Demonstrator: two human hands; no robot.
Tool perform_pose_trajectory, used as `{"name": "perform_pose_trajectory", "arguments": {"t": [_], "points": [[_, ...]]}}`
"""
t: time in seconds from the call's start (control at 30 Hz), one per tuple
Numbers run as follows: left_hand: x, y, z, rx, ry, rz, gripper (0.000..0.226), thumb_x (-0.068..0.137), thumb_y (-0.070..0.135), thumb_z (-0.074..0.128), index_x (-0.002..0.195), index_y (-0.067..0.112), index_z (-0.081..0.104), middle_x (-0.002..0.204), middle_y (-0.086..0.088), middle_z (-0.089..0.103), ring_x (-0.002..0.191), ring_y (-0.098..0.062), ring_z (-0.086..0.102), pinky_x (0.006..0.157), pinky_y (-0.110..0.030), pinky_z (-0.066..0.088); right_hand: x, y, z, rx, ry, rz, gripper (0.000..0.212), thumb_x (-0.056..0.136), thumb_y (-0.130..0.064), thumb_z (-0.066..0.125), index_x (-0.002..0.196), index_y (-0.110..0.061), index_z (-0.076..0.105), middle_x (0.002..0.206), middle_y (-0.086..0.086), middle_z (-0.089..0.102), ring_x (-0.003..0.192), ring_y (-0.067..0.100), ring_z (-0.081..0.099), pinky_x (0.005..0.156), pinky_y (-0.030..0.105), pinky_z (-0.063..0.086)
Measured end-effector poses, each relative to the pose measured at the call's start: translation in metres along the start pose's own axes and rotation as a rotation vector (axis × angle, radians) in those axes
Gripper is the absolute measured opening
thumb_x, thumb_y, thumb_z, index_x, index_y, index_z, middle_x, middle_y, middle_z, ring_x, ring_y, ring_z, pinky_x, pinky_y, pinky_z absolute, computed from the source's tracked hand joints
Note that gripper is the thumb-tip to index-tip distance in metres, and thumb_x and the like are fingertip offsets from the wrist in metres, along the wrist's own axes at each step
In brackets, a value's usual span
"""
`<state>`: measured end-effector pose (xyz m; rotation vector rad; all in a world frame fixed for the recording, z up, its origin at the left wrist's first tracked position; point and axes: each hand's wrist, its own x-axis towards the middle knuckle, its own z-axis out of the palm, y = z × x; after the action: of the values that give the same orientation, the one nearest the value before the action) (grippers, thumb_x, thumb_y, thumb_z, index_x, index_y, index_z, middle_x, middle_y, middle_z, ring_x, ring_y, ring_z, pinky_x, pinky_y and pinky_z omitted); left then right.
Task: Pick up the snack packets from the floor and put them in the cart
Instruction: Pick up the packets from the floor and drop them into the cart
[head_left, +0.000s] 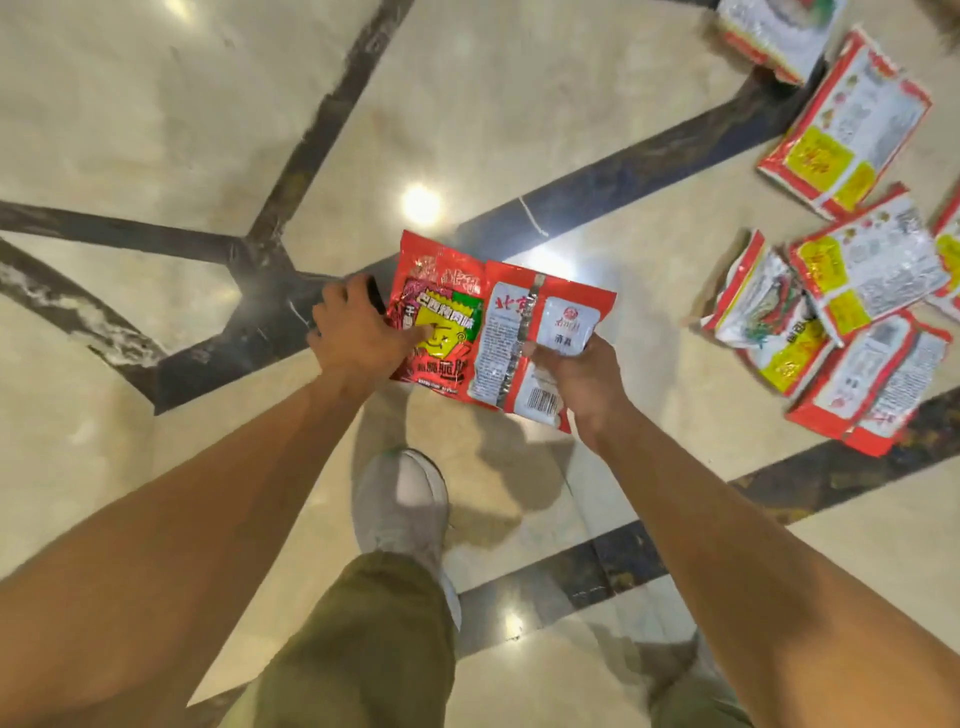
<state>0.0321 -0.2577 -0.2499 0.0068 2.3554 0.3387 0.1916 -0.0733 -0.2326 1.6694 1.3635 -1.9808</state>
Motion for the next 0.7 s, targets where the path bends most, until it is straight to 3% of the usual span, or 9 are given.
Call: {"name": "perform_pose_trajectory", "arguments": {"t": [0.1, 0.17, 0.23, 0.33, 0.43, 0.53, 0.7], "points": [[0.012, 0.009, 0.015, -0.136, 0.057, -0.106, 0.085, 0.053, 0.066, 0.088, 0.121, 0.027, 0.055, 0.130, -0.003, 0.064, 0.130, -0.034, 0.053, 0.111, -0.060, 0.034, 0.005, 0.016, -0.003, 0.024, 0.022, 0.011, 0.031, 0.085, -0.007, 0.083, 0.114, -0.013, 0.073, 0.110, 0.005, 0.080, 0.099, 0.028, 0.078, 0.091, 0.049, 0.062], [0.018, 0.013, 0.019, -0.225, 0.009, -0.120, 0.069, 0.043, 0.071, 0.084, 0.093, 0.032, 0.056, 0.111, 0.001, 0.073, 0.114, -0.030, 0.065, 0.104, -0.057, 0.045, 0.004, 0.020, -0.009, 0.051, 0.031, 0.010, 0.036, 0.084, -0.008, 0.084, 0.118, -0.011, 0.073, 0.113, 0.006, 0.079, 0.103, 0.031, 0.077, 0.095, 0.052, 0.060], [0.019, 0.015, 0.018, -0.328, -0.074, -0.107, 0.055, 0.051, 0.056, 0.095, 0.083, 0.027, 0.060, 0.100, -0.001, 0.077, 0.095, -0.027, 0.073, 0.093, -0.051, 0.057, -0.002, 0.018, -0.016, 0.065, 0.043, 0.013, 0.039, 0.085, -0.007, 0.083, 0.121, -0.009, 0.071, 0.114, 0.007, 0.079, 0.103, 0.031, 0.076, 0.095, 0.053, 0.060], [0.008, 0.021, 0.004, -0.466, -0.154, -0.105, 0.039, 0.063, 0.027, 0.099, 0.082, 0.020, 0.066, 0.093, -0.006, 0.079, 0.085, -0.027, 0.077, 0.084, -0.050, 0.063, -0.021, 0.002, -0.029, 0.085, 0.050, 0.015, 0.038, 0.087, 0.000, 0.078, 0.124, -0.005, 0.069, 0.115, 0.008, 0.078, 0.100, 0.028, 0.077, 0.092, 0.050, 0.062], [-0.010, 0.035, -0.021, -0.528, -0.210, -0.098, 0.035, 0.068, 0.019, 0.097, 0.087, 0.013, 0.068, 0.093, -0.007, 0.079, 0.084, -0.027, 0.077, 0.083, -0.050, 0.063, -0.050, -0.025, -0.049, 0.056, 0.037, 0.000, 0.037, 0.089, -0.002, 0.077, 0.125, -0.008, 0.069, 0.115, 0.006, 0.079, 0.099, 0.025, 0.078, 0.091, 0.049, 0.062], [-0.044, 0.063, -0.065, -0.635, -0.208, -0.081, 0.037, 0.077, 0.012, 0.090, 0.104, 0.014, 0.064, 0.095, 0.000, 0.076, 0.077, -0.018, 0.075, 0.073, -0.037, 0.063, -0.083, -0.060, -0.076, 0.067, 0.044, -0.036, 0.037, 0.089, -0.003, 0.078, 0.124, -0.009, 0.069, 0.114, 0.004, 0.079, 0.099, 0.025, 0.078, 0.093, 0.050, 0.061], [-0.115, 0.118, -0.154, -0.848, -0.335, 0.044, 0.047, 0.084, 0.008, 0.080, 0.128, 0.014, 0.066, 0.114, -0.011, 0.078, 0.099, -0.034, 0.077, 0.082, -0.050, 0.063, -0.152, -0.122, -0.123, 0.082, -0.001, -0.099, 0.037, 0.094, -0.008, 0.074, 0.130, -0.014, 0.067, 0.122, 0.006, 0.077, 0.109, 0.031, 0.075, 0.100, 0.057, 0.056]]}}
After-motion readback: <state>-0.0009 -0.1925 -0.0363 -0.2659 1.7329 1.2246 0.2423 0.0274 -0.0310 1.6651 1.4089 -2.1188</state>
